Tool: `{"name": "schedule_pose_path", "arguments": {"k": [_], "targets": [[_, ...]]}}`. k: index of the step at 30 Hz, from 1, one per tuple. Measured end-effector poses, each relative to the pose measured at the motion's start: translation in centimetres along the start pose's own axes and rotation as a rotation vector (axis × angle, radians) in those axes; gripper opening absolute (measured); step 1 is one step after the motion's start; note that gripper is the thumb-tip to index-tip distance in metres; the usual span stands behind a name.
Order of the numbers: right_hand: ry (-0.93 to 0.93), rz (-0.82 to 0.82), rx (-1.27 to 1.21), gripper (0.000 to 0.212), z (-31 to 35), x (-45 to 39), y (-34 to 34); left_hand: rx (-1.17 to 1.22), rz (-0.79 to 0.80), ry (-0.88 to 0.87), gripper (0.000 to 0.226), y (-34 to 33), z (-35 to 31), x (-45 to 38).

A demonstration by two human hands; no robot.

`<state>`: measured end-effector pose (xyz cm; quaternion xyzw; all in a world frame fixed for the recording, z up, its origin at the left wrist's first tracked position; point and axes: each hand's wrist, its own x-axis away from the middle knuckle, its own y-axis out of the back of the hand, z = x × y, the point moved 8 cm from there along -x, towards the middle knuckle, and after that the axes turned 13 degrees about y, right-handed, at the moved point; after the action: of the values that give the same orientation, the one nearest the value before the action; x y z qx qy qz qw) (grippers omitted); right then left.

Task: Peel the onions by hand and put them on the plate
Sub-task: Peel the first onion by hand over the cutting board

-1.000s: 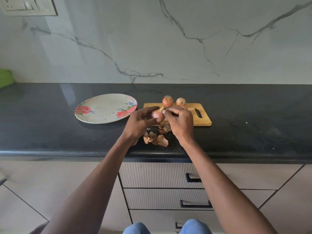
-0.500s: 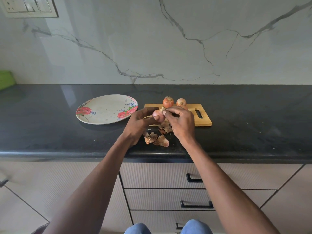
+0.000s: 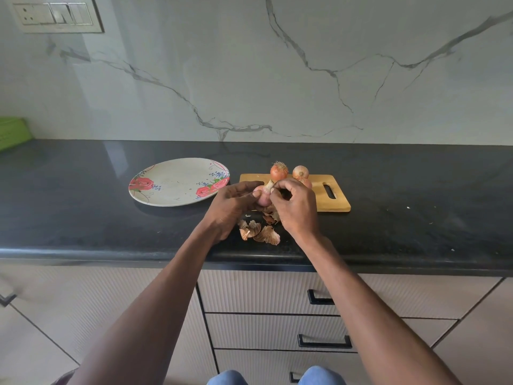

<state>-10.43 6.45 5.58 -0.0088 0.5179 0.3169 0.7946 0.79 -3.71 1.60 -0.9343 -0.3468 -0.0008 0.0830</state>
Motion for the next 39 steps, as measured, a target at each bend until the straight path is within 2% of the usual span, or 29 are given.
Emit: {"name": "schedule_pose_path", "arguments": {"k": [6,10,19,26,31,36,39], "targets": [[-0.067,0.047,-0.033,0.011,-0.5,0.1,-0.7,0.052,0.038,0.009,0.024,-0.4,-0.1,0.0],[-0.174,0.101,-0.102,0.009,-1.5,0.1,-1.0,0.119,-0.016,-0.001,0.056,0.0,-0.4,0.1],[-0.251,0.102,-0.228,0.014,-2.4,-0.6,-1.3,0.227,-0.012,0.039,0.026,0.3,0.1,-0.6],[-0.148,0.013,-0.078,0.008,-1.3,0.0,-0.3,0.257,-0.046,0.069,0.026,0.4,0.0,-0.4],[-0.173,-0.050,-0.074,0.011,-1.7,0.2,0.2,0.260,-0.059,0.057,0.027,0.3,-0.1,-0.2],[-0.161,0.008,-0.029,0.026,-1.5,0.3,-0.1,0.267,-0.075,0.070,0.030,0.6,0.2,-0.5],[-0.155,0.044,0.020,0.013,-1.4,0.1,-0.2,0.267,-0.085,0.067,0.029,0.8,0.3,-0.6]]}}
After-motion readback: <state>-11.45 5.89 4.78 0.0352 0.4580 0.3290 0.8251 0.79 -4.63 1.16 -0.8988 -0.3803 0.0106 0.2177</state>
